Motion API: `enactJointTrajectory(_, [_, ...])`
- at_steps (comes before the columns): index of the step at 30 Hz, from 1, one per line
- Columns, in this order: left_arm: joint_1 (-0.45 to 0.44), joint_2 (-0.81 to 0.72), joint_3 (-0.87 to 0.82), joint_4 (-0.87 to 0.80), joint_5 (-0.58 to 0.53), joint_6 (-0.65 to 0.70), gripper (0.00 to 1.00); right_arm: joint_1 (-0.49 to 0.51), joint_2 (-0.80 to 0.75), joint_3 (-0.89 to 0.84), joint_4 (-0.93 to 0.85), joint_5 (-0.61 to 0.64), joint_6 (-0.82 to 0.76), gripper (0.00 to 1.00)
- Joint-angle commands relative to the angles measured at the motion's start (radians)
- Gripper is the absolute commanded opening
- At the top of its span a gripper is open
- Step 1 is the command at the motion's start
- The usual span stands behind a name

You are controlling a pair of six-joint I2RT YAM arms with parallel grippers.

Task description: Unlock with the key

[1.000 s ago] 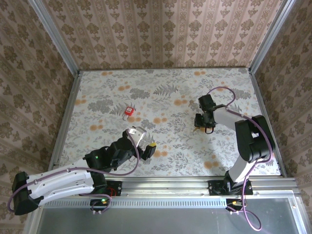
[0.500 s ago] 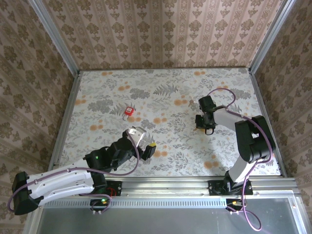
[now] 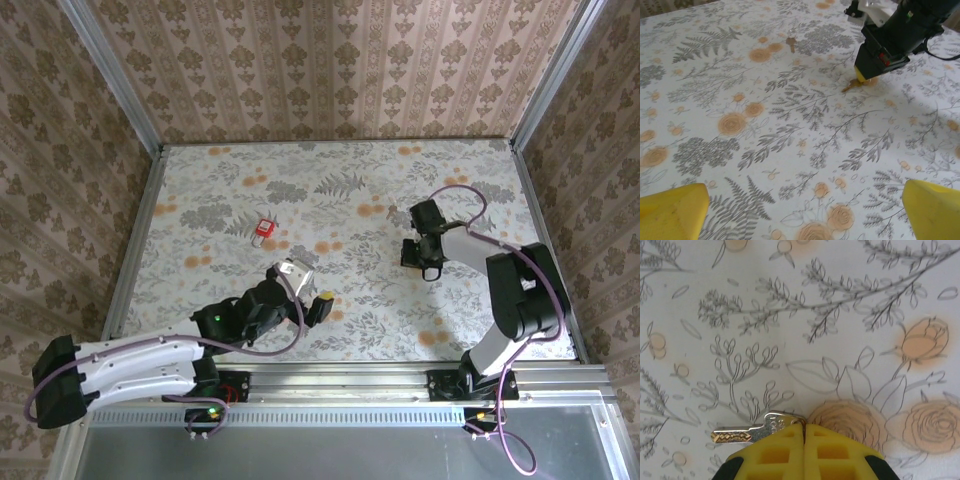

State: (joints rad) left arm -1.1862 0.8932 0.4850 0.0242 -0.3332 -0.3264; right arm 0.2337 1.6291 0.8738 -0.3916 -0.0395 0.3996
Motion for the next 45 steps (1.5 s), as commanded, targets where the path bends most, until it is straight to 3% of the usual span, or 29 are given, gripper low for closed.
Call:
enactJointTrajectory(1, [-0.01, 0.047, 0.017, 0.14, 0.05, -0.049, 1.0, 0.001, -0.088, -0.037, 0.0, -0.067, 0.03, 0.0])
enactJointTrajectory(9, [-0.007, 0.165, 0.049, 0.345, 0.127, -0.147, 1.0, 0.001, -0.311, -0.042, -0.03, -0.172, 0.087, 0.0])
enactJointTrajectory(15, [0.046, 0.213, 0.037, 0.518, 0.199, -0.349, 1.0, 0.01, -0.44, -0.062, 0.003, -0.313, 0.18, 0.0])
enactJointTrajectory(23, [0.089, 0.277, 0.076, 0.59, 0.259, -0.519, 0.98, 0.137, -0.49, -0.042, 0.012, -0.357, 0.249, 0.0])
enactJointTrajectory(31, [0.133, 0.373, 0.058, 0.645, 0.299, -0.649, 0.77, 0.221, -0.506, -0.038, 0.012, -0.318, 0.272, 0.0])
enactJointTrajectory(45, [0.156, 0.48, 0.079, 0.707, 0.343, -0.712, 0.55, 0.254, -0.488, -0.039, 0.017, -0.303, 0.26, 0.0])
